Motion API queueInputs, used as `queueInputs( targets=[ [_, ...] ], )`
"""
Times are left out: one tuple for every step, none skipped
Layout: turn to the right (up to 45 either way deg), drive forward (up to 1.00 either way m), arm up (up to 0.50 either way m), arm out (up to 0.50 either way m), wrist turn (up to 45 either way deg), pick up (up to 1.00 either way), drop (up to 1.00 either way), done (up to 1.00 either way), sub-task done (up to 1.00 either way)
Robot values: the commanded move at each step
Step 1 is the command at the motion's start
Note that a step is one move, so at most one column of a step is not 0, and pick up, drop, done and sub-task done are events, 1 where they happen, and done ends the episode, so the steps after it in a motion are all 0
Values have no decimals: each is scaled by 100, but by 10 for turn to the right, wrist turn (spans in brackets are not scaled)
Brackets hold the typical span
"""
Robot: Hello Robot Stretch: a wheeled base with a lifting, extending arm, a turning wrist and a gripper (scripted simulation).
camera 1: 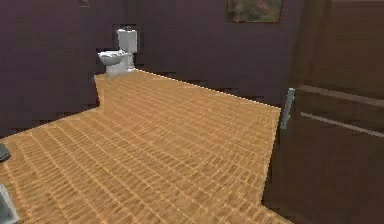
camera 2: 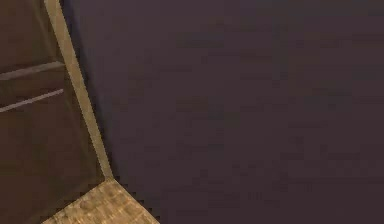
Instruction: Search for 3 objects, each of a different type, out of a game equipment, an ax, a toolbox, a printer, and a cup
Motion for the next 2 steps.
queueInputs(
  targets=[
    [0,100,0,0,0,0,0,0,0],
    [-60,0,0,0,0,0,0,0,0]
  ],
)
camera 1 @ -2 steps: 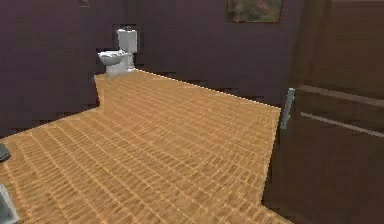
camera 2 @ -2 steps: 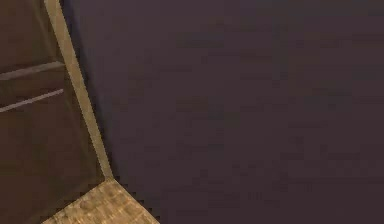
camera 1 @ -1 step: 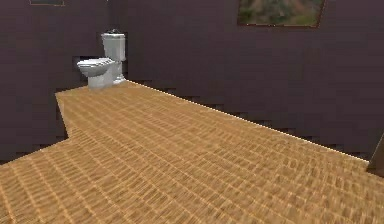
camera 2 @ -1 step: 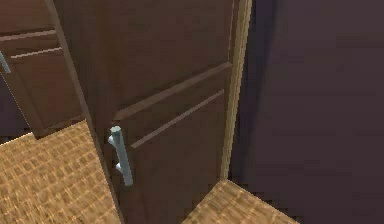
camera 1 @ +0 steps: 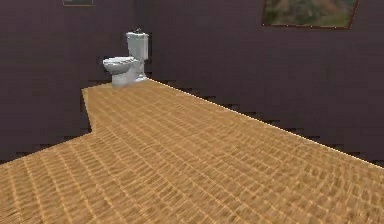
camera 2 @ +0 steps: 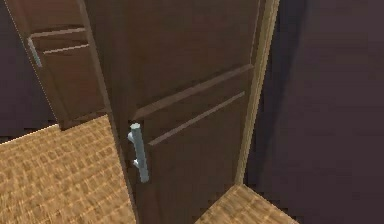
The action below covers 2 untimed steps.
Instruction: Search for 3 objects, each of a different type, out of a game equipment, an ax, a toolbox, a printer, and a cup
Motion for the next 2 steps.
queueInputs(
  targets=[
    [0,30,0,0,0,0,0,0,0],
    [330,0,0,0,0,0,0,0,0]
  ],
)
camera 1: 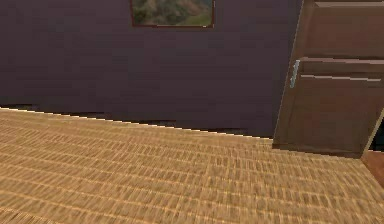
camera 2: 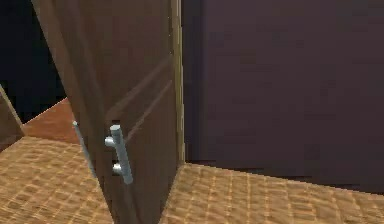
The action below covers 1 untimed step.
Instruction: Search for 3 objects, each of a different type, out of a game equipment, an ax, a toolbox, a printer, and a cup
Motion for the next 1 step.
queueInputs(
  targets=[
    [0,75,0,0,0,0,0,0,0]
  ],
)
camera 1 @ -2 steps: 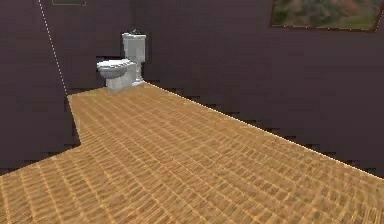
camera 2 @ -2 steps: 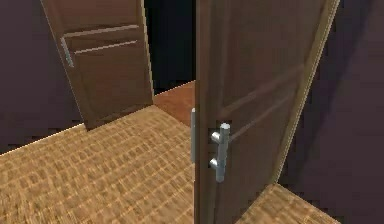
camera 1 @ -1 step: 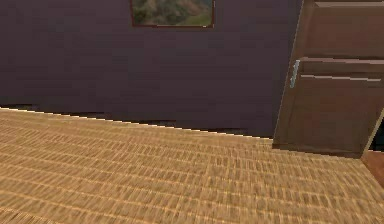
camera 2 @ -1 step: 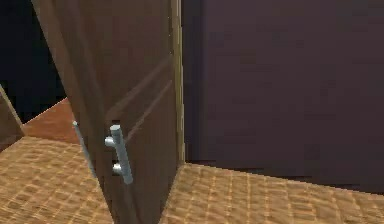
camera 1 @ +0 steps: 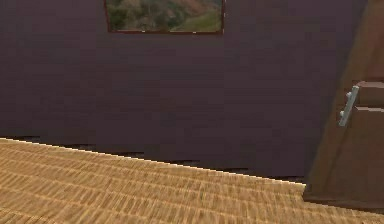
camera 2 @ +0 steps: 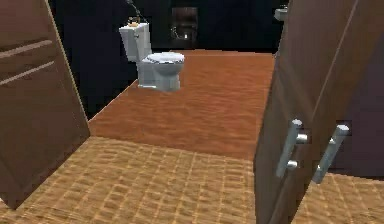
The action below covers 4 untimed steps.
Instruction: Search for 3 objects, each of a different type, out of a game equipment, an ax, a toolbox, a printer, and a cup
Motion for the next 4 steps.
queueInputs(
  targets=[
    [450,0,0,0,0,0,0,0,0],
    [120,0,0,0,0,0,0,0,0],
    [0,45,0,0,0,0,0,0,0],
    [390,0,0,0,0,0,0,0,0]
  ],
)
